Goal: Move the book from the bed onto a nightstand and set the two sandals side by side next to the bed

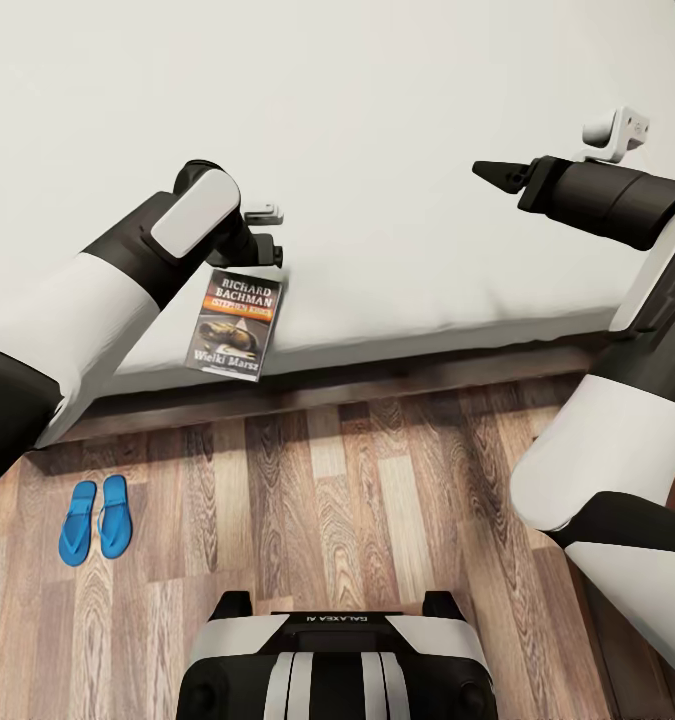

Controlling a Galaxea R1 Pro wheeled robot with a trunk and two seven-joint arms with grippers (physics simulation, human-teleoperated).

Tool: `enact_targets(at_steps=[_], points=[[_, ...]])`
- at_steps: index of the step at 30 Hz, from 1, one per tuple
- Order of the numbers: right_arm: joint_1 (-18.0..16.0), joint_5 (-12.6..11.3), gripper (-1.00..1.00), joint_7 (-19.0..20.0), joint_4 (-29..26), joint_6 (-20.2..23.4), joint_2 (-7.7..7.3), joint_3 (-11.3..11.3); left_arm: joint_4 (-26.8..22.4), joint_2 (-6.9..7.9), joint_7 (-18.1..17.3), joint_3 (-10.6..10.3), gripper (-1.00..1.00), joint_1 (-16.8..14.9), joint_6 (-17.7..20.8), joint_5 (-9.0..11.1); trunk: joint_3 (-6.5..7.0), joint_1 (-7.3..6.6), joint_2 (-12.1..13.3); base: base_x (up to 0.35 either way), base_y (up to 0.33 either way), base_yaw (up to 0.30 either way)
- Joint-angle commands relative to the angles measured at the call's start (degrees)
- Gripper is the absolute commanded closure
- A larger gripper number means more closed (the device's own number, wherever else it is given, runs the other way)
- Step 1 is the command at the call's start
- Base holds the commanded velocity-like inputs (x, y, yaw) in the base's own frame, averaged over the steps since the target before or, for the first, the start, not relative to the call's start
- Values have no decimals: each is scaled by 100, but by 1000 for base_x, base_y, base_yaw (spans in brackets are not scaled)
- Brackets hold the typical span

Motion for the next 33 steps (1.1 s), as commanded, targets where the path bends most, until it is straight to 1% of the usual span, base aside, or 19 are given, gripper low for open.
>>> enact_targets(at_steps=[1,13,16,17,18,21,22,26,27,29,30,33], points=[[-6,55,-100,59,-4,28,7,-14,-8,9,47,-43,-100,-5,44,78,-4,0,-1,-29,0,0],[-3,59,-100,34,-4,28,16,-21,-12,17,47,-35,-100,-34,44,78,-4,0,-1,-8,0,0],[-3,59,-100,29,-4,28,18,-30,-12,23,47,-26,-100,-92,44,78,-4,0,-1,0,0,0],[-3,58,-100,28,-4,28,17,-33,-14,28,47,-22,-100,-138,42,78,-4,0,-1,0,0,0],[-3,55,-100,30,-4,28,17,-42,-13,39,44,-16,-100,-270,42,78,-4,0,-1,0,0,0],[-3,55,-100,37,-4,28,16,-47,-17,72,34,-8,-100,-499,44,84,-4,0,-1,0,0,0],[-3,55,-100,42,-4,28,21,-46,-18,88,29,-3,-100,-634,44,92,-4,0,-1,0,0,0],[-3,50,-100,50,-4,28,20,-30,-63,116,24,47,-100,-800,47,126,-3,0,-1,0,0,0],[-3,49,-100,54,-4,28,19,-32,-91,133,23,103,-100,-825,48,134,-3,0,-1,0,0,0],[-1,48,-100,62,-4,28,13,-35,-187,200,22,293,-100,-858,62,149,4,0,-1,0,0,0],[7,48,-100,76,-4,28,6,-41,-348,289,22,550,-100,-879,85,165,10,0,-1,0,0,0],[103,47,-100,89,-6,28,-7,-57,-687,434,26,935,-100,-884,126,178,30,0,-1,0,0,0]])
